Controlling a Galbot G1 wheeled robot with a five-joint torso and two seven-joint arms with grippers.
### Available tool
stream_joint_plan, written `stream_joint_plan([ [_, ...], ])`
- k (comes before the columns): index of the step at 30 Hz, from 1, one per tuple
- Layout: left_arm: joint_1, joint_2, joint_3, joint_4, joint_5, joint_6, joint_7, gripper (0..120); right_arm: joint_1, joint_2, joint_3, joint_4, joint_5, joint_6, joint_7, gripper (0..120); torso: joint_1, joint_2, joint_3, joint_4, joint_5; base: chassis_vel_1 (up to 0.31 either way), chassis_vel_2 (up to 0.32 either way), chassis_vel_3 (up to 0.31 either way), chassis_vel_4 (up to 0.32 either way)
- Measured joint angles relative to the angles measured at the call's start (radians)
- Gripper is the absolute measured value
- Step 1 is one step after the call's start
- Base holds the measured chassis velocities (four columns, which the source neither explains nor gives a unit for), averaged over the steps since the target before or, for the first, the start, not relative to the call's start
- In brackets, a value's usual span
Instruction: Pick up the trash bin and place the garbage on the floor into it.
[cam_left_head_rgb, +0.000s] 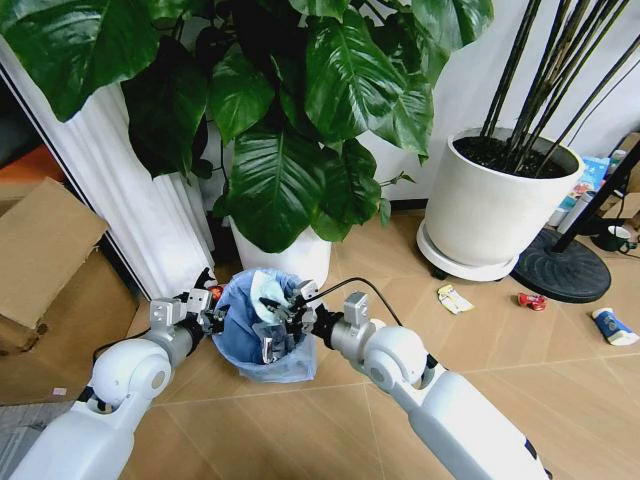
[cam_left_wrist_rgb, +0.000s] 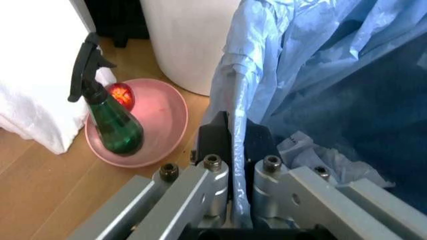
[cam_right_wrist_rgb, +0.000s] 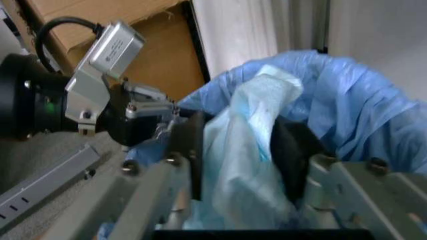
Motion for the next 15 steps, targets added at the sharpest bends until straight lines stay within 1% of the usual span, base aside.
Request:
stream_joint_plan([
  [1,0.001,0.0,-0.002,0.0,0.002,-0.001,-0.002,0,0.001,0.002,-0.003,-0.003,-0.001,0.0,0.0,41,0.0,0.0,0.0,0.0,0.0,0.0,0.0,0.0,0.0],
  [3,0.001,0.0,-0.003,0.0,0.003,-0.001,-0.002,0,0.001,0.003,-0.003,-0.004,-0.001,0.0,0.001,43,0.0,0.0,0.0,0.0,0.0,0.0,0.0,0.0,0.0],
  [4,0.001,-0.001,-0.005,-0.001,0.003,-0.002,-0.002,0,0.001,0.005,-0.004,-0.006,-0.002,0.0,0.002,49,0.0,0.0,0.0,0.0,0.0,0.0,0.0,0.0,0.0],
  [5,0.0,-0.001,-0.005,-0.001,0.003,-0.002,-0.002,0,0.001,0.008,-0.004,-0.008,-0.003,0.001,0.003,52,0.0,0.0,0.0,0.0,0.0,0.0,0.0,0.0,0.0],
  [7,-0.001,-0.002,-0.006,-0.002,0.003,-0.003,-0.002,0,0.001,0.014,0.0,-0.009,-0.007,0.005,0.008,63,0.0,0.0,0.0,0.0,0.0001,0.0,0.0,0.0,0.0],
  [8,-0.001,-0.002,-0.006,-0.002,0.003,-0.003,-0.002,0,0.001,0.014,0.0,-0.009,-0.007,0.005,0.008,63,0.0,0.0,0.0,0.0,0.0001,0.0,0.0,0.0,0.0],
  [12,-0.002,-0.007,-0.007,0.0,0.005,-0.003,0.0,0,0.001,0.019,0.019,-0.003,-0.008,0.008,0.015,81,0.0,0.0,0.0,0.0,0.0001,0.0,0.0,0.0,0.0],
  [13,-0.002,-0.007,-0.007,0.0,0.005,-0.003,0.0,0,0.001,0.019,0.019,-0.003,-0.008,0.008,0.015,81,0.0,0.0,0.0,0.0,0.0001,0.0,0.0,0.0,0.0],
  [14,-0.002,-0.007,-0.007,0.001,0.005,-0.003,0.001,0,0.0,0.019,0.024,0.0,-0.008,0.009,0.015,84,0.0,0.0,0.0,-0.0001,0.0,0.0,0.0,0.0,0.0],
  [15,-0.002,-0.008,-0.007,0.002,0.006,-0.003,0.001,0,-0.002,0.021,0.031,0.005,-0.008,0.01,0.015,90,0.0,0.0,0.0,0.0,0.0001,0.0,0.0,0.0,0.0],
])
